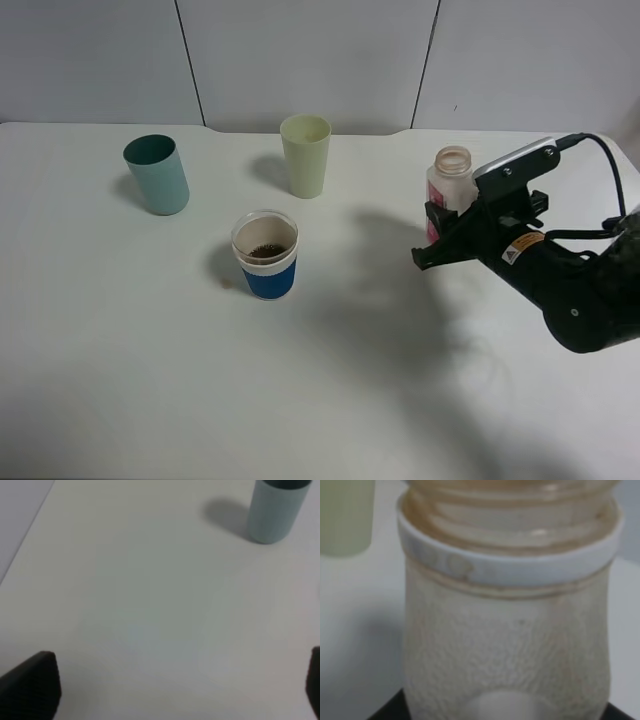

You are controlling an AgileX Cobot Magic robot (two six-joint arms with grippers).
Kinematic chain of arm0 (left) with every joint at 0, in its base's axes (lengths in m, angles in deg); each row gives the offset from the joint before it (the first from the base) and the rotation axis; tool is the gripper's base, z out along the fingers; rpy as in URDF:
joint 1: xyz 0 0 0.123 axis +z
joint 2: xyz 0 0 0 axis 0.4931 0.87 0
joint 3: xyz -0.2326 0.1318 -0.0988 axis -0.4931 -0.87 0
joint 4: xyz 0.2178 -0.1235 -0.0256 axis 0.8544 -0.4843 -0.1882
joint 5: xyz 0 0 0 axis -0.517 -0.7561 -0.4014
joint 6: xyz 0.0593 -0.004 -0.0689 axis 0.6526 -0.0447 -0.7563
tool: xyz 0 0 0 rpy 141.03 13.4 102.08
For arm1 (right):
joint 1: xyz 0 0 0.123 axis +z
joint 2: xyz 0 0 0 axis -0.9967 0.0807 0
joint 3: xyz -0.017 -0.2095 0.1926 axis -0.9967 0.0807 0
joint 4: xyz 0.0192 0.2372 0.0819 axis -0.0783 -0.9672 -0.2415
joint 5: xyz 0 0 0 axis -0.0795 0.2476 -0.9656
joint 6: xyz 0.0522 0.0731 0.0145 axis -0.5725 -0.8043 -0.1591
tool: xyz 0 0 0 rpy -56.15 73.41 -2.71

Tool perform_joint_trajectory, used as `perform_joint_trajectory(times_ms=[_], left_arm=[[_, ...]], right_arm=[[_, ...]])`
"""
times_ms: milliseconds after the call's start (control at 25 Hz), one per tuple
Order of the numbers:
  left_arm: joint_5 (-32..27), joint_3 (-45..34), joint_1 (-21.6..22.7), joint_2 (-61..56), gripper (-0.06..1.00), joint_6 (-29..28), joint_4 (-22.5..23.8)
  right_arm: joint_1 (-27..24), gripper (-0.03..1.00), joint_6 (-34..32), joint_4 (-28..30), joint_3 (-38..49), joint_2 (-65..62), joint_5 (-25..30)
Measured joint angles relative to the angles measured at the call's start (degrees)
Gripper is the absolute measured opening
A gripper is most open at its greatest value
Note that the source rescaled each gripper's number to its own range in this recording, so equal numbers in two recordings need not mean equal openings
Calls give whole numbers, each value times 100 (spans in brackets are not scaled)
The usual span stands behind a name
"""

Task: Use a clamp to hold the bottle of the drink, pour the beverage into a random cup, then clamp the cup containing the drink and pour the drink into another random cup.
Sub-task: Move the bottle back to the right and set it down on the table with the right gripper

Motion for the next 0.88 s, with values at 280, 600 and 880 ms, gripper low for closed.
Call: perform_joint_trajectory(times_ms=[280, 600, 880], left_arm=[[0, 0, 0, 0, 100, 0, 0], [0, 0, 0, 0, 100, 0, 0], [0, 0, 0, 0, 100, 0, 0]], right_arm=[[-277, 0, -252, 15, -273, 136, -10], [-468, 0, -506, 178, -800, 254, -38], [-472, 0, -675, 492, -1229, 847, -38]])
